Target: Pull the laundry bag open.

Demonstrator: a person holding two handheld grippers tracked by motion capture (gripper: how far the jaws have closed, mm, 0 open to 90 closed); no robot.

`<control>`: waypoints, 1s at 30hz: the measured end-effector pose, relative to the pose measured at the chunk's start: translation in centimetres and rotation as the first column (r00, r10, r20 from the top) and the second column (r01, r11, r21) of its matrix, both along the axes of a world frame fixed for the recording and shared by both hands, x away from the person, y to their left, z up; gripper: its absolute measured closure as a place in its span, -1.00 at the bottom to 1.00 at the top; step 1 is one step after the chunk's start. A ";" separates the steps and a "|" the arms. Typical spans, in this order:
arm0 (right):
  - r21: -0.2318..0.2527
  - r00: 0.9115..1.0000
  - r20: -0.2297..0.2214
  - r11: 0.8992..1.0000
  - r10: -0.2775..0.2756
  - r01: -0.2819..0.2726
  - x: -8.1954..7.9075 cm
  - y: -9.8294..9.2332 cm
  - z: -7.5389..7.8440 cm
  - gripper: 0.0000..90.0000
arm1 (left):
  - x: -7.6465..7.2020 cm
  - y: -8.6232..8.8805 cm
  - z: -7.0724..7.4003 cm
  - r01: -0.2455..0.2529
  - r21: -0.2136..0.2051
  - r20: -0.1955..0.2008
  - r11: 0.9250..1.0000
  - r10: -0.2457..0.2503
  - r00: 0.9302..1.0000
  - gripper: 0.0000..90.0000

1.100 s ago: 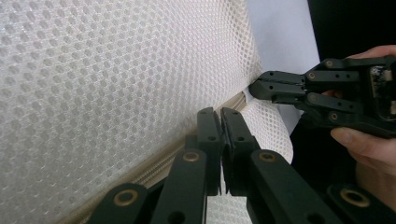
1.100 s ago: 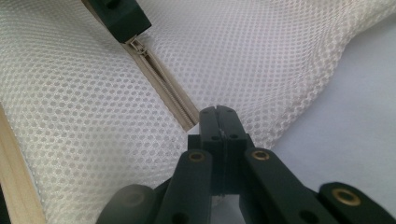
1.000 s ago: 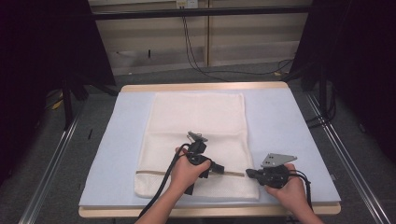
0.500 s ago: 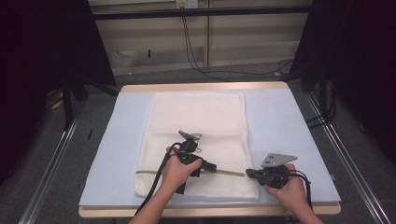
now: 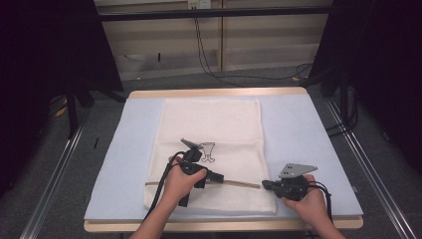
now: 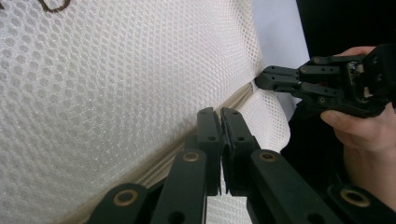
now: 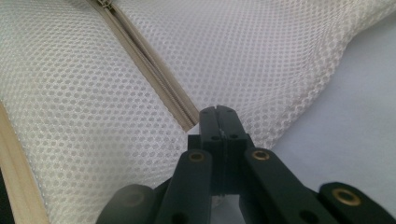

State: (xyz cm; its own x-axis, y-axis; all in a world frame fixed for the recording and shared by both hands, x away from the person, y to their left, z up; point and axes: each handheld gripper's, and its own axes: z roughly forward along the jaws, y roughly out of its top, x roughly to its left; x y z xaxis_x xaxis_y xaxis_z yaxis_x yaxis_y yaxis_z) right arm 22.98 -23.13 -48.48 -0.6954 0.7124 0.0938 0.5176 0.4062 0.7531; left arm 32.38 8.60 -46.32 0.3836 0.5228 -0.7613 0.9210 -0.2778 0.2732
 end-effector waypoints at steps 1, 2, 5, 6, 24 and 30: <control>0.000 1.000 0.001 1.000 0.001 -0.001 0.0 0.0 0.0 1.00 | 0.0 0.0 0.0 0.000 0.002 -0.002 1.000 0.000 1.000 0.95; 0.001 1.000 0.001 1.000 0.001 -0.001 0.0 0.0 0.0 1.00 | 0.0 0.1 0.0 -0.001 0.011 0.006 1.000 0.001 1.000 0.95; 0.005 1.000 0.001 1.000 -0.005 0.005 0.0 0.0 -0.1 1.00 | 0.0 0.3 0.0 0.005 -0.006 0.003 1.000 -0.005 1.000 0.95; 0.007 1.000 0.000 1.000 -0.006 0.006 0.0 0.0 -0.1 1.00 | -0.1 0.3 0.1 -0.003 0.001 0.006 1.000 0.003 1.000 0.95; -0.004 1.000 0.010 1.000 -0.007 0.007 -0.2 0.1 0.0 1.00 | -0.1 5.3 0.7 -0.052 0.003 0.025 0.999 0.052 0.998 0.95; -0.006 1.000 0.011 1.000 -0.010 0.010 -0.2 0.2 0.0 1.00 | -0.1 6.6 0.6 -0.064 0.004 0.031 0.998 0.064 0.997 0.94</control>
